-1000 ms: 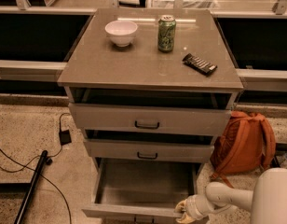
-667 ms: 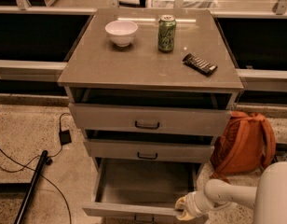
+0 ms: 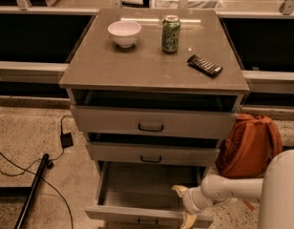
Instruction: Open bottom drawer
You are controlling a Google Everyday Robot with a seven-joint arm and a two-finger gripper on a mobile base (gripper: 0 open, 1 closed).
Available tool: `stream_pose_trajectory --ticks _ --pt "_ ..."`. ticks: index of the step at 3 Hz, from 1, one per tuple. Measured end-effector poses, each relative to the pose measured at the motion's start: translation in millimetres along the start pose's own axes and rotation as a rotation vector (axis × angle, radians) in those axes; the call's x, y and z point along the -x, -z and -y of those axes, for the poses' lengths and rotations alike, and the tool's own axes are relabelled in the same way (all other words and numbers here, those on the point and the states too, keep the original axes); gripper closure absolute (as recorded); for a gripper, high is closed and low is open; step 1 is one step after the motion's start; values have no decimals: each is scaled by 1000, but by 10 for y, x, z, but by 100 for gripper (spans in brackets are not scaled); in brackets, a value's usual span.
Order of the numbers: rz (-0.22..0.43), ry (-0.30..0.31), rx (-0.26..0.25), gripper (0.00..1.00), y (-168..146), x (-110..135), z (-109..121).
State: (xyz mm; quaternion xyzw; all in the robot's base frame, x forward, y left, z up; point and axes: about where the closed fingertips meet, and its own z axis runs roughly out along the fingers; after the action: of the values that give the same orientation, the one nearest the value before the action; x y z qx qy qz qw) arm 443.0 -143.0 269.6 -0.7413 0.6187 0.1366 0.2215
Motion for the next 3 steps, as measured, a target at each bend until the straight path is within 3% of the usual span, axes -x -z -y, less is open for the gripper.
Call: stream_pose_trajectory --ticks 1,2,3 --pt "51 -28 12 11 -95 -40 7" --pt "103 -98 27 34 -404 -297 148" --pt "115 -148 26 57 -531 -467 294"
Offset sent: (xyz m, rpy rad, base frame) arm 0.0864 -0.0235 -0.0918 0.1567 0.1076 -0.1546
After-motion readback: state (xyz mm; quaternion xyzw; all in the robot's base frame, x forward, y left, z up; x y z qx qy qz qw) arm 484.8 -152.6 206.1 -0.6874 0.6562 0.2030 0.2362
